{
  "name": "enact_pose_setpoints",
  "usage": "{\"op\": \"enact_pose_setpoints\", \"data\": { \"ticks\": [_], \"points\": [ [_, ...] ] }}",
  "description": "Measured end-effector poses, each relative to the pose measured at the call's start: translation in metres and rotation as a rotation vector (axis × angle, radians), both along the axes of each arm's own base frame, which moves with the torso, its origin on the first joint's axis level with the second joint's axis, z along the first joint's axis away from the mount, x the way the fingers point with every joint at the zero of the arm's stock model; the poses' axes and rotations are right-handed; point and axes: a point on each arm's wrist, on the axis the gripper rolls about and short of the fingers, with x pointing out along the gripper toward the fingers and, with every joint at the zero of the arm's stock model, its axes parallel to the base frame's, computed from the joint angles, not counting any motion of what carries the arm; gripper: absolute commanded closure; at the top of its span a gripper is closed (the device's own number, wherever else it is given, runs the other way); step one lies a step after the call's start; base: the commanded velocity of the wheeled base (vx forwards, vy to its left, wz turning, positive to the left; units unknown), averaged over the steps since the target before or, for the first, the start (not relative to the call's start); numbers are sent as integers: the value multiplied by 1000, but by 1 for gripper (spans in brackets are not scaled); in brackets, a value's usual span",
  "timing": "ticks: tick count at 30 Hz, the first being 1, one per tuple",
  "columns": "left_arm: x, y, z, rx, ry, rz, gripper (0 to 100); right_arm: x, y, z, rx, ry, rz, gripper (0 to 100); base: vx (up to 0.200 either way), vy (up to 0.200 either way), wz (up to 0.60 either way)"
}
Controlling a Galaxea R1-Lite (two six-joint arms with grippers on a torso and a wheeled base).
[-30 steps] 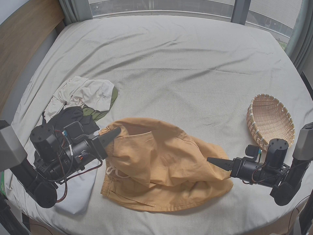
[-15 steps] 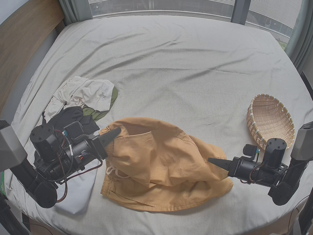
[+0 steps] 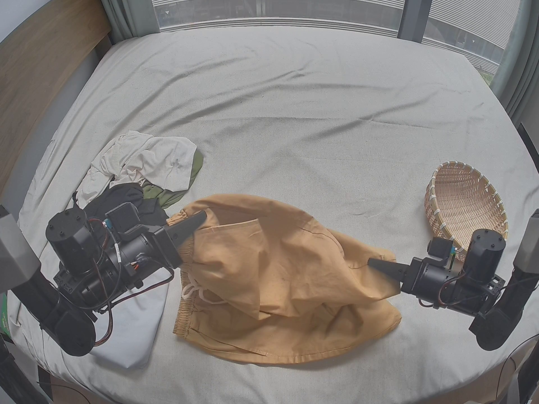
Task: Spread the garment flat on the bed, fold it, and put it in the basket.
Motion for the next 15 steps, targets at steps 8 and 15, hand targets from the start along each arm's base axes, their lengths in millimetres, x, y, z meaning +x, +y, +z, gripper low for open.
{"op": "enact_pose_setpoints", "data": {
  "ticks": [8, 15],
  "points": [
    [-1, 2, 19, -59, -45, 0, 100, -11, -5, 35, 76, -105, -8, 100, 0, 0, 0],
    [-3, 2, 24, -66, -60, 0, 100, -18, -9, 34, 64, -99, -14, 100, 0, 0, 0]
  ]
}}
